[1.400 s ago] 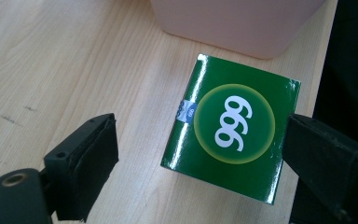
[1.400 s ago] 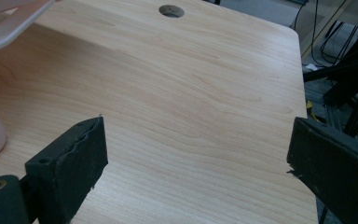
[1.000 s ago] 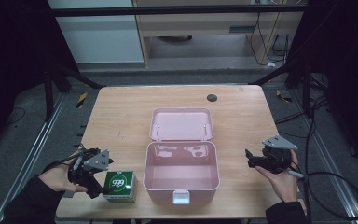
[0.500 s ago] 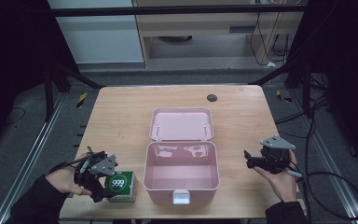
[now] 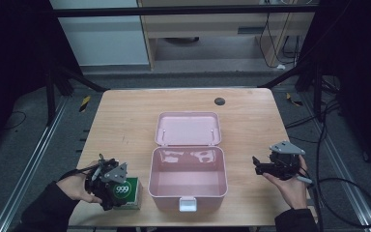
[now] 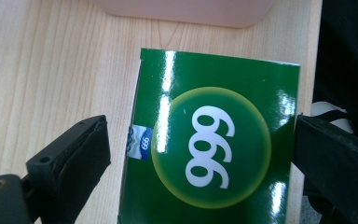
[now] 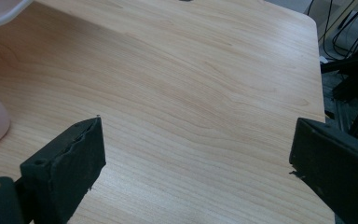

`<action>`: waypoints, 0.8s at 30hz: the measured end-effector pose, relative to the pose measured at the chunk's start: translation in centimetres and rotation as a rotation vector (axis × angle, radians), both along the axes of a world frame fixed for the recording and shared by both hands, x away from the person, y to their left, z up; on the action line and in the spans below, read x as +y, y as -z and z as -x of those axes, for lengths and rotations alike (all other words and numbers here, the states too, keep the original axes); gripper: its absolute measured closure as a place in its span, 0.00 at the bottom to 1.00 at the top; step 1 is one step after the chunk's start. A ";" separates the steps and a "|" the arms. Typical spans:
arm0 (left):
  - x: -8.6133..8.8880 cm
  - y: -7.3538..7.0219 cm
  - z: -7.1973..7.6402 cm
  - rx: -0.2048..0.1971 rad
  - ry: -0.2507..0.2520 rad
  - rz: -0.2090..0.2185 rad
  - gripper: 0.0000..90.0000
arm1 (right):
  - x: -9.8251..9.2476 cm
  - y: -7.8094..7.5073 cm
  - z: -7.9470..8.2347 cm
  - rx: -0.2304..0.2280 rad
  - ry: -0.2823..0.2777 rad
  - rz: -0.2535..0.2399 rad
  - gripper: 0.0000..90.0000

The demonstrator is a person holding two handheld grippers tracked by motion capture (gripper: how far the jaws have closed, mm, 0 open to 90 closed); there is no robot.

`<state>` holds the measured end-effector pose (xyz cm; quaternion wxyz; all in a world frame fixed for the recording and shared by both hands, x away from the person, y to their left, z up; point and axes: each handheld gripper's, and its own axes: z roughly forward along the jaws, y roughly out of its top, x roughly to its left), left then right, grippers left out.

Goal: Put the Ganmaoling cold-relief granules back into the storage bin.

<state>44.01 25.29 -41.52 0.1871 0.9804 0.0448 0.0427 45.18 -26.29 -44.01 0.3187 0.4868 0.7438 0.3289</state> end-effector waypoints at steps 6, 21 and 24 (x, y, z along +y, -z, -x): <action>-0.2 0.7 0.0 0.009 0.005 -0.011 0.05 | 0.1 0.2 -0.1 0.014 -0.005 0.004 0.04; -0.8 2.1 -0.3 0.038 0.013 -0.041 0.07 | 0.3 0.5 -0.2 0.030 -0.018 0.013 0.04; -0.9 2.2 -0.4 0.044 0.017 -0.050 0.09 | 0.3 0.6 -0.2 0.031 -0.018 0.015 0.04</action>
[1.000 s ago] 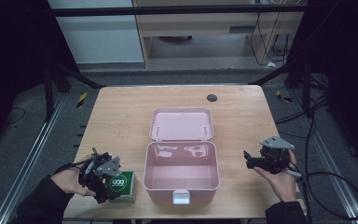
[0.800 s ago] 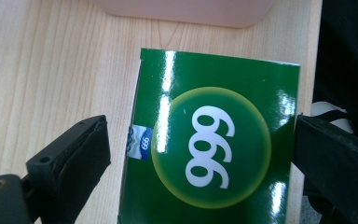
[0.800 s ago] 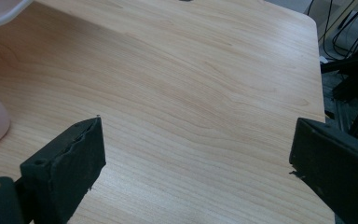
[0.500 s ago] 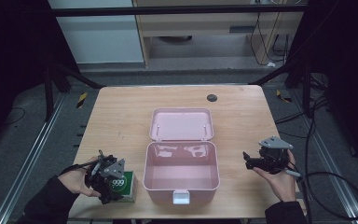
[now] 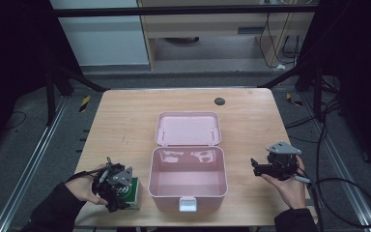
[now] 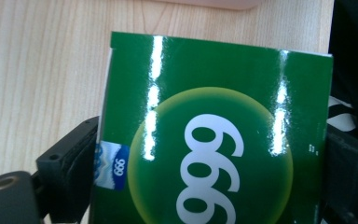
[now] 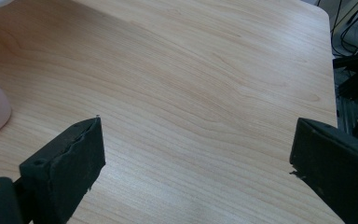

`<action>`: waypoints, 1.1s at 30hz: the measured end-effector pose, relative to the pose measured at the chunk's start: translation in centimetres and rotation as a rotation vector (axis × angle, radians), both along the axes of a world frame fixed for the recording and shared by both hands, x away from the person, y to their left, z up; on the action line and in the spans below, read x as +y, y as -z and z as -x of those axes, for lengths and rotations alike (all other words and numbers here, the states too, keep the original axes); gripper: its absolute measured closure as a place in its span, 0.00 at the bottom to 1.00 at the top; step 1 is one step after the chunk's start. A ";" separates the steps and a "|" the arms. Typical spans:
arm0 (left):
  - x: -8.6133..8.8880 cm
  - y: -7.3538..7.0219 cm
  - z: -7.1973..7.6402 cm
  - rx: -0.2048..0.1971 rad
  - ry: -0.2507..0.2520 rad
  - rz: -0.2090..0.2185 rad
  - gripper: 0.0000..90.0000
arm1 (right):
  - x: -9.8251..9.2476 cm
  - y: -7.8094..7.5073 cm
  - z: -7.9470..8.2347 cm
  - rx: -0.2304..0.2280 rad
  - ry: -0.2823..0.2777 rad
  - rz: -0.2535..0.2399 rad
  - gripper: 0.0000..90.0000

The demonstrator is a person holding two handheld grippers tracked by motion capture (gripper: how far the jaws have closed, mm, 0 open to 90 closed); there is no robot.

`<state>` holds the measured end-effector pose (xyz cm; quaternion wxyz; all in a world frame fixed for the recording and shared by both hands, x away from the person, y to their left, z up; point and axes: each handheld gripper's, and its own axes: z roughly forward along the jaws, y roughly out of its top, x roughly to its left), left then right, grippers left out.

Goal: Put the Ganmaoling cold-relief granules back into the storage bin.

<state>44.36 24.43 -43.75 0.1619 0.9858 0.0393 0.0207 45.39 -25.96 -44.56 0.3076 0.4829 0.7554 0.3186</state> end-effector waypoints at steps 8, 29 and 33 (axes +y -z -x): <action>0.2 -0.1 0.1 0.006 -0.010 0.012 0.14 | -0.1 0.0 0.0 0.003 0.001 0.002 0.04; 1.4 -5.6 0.1 -0.029 -0.077 0.037 0.17 | -0.2 0.1 -0.1 0.009 0.000 -0.008 0.04; 1.4 -7.0 0.0 -0.038 -0.082 0.021 0.17 | -0.3 0.1 0.0 0.008 -0.002 -0.008 0.04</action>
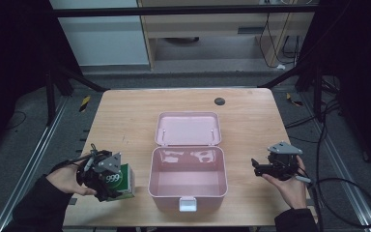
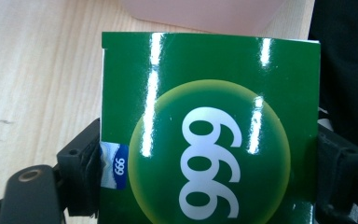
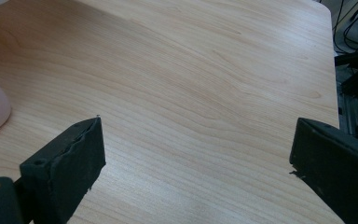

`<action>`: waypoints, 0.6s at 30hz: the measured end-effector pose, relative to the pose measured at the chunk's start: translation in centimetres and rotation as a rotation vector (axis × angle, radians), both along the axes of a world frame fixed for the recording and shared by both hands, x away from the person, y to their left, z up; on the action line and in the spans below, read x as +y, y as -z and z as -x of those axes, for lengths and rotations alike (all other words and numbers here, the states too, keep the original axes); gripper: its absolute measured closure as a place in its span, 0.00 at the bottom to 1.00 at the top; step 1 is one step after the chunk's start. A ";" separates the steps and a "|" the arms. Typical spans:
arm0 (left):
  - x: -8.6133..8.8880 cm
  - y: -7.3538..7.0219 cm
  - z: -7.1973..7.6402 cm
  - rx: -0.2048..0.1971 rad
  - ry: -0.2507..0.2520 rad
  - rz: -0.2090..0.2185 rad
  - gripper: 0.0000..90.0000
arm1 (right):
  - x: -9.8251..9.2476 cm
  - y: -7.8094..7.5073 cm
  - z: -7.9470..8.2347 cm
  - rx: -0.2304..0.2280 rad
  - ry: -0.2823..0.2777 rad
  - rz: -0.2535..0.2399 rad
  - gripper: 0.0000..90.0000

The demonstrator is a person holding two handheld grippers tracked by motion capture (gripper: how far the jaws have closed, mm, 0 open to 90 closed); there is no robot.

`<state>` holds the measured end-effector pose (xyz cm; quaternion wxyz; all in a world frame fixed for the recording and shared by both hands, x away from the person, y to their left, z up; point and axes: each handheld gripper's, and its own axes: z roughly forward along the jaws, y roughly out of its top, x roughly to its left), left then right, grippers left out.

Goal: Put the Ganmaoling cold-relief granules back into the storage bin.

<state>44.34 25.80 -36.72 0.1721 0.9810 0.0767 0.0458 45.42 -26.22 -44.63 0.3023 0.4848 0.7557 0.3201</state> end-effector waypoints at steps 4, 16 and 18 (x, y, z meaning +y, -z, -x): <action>0.0 -1.4 0.0 -0.012 -0.003 0.004 0.17 | 0.0 -0.1 0.0 -0.004 0.001 0.000 0.04; -1.0 -4.4 -0.1 -0.026 0.002 0.051 0.17 | 0.0 -0.1 0.0 -0.004 -0.005 0.002 0.04; -1.2 -4.9 -0.1 -0.026 0.007 0.055 0.17 | 0.0 -0.1 0.0 -0.005 -0.006 0.001 0.04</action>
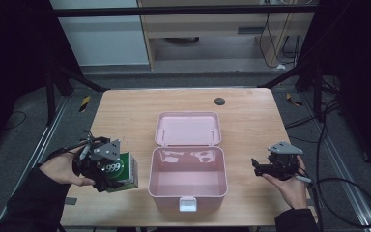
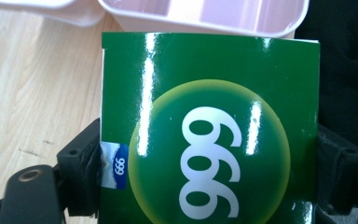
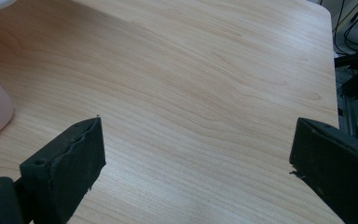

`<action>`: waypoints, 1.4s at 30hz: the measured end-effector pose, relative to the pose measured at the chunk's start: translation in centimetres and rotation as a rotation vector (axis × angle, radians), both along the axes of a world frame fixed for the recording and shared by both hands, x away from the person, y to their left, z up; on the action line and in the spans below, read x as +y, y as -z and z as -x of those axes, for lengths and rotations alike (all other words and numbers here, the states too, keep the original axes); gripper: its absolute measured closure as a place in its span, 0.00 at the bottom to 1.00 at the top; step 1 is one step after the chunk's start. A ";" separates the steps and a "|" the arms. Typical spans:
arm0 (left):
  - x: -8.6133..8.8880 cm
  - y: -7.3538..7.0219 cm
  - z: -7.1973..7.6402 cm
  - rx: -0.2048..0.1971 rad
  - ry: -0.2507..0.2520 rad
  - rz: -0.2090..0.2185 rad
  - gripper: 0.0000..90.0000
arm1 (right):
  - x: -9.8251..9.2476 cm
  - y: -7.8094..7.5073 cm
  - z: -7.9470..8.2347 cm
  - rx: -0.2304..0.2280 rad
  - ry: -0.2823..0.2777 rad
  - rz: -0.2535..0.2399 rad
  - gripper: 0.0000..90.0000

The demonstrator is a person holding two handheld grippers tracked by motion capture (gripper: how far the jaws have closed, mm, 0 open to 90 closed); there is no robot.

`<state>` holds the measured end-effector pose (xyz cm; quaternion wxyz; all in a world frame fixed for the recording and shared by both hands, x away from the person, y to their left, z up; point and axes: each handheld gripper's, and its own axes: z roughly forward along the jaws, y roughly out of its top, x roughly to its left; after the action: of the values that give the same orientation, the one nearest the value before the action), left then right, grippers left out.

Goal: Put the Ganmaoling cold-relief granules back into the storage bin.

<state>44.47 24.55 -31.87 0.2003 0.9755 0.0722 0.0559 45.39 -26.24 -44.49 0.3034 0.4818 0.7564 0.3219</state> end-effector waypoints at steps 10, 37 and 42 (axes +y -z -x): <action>-2.0 -2.7 -0.1 -0.022 0.039 0.018 0.17 | 0.0 0.0 0.0 0.002 0.001 0.001 0.04; -7.3 -4.4 -1.5 -0.034 0.105 0.059 0.17 | -0.3 0.5 -0.1 0.017 0.012 0.004 0.04; -8.2 -4.5 -1.5 -0.039 0.120 0.071 0.17 | -0.3 0.5 -0.1 0.014 0.013 0.009 0.04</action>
<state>46.02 16.38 -27.38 0.2389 0.9691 0.0114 0.0601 45.54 -26.53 -45.03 0.3022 0.4874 0.7570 0.3130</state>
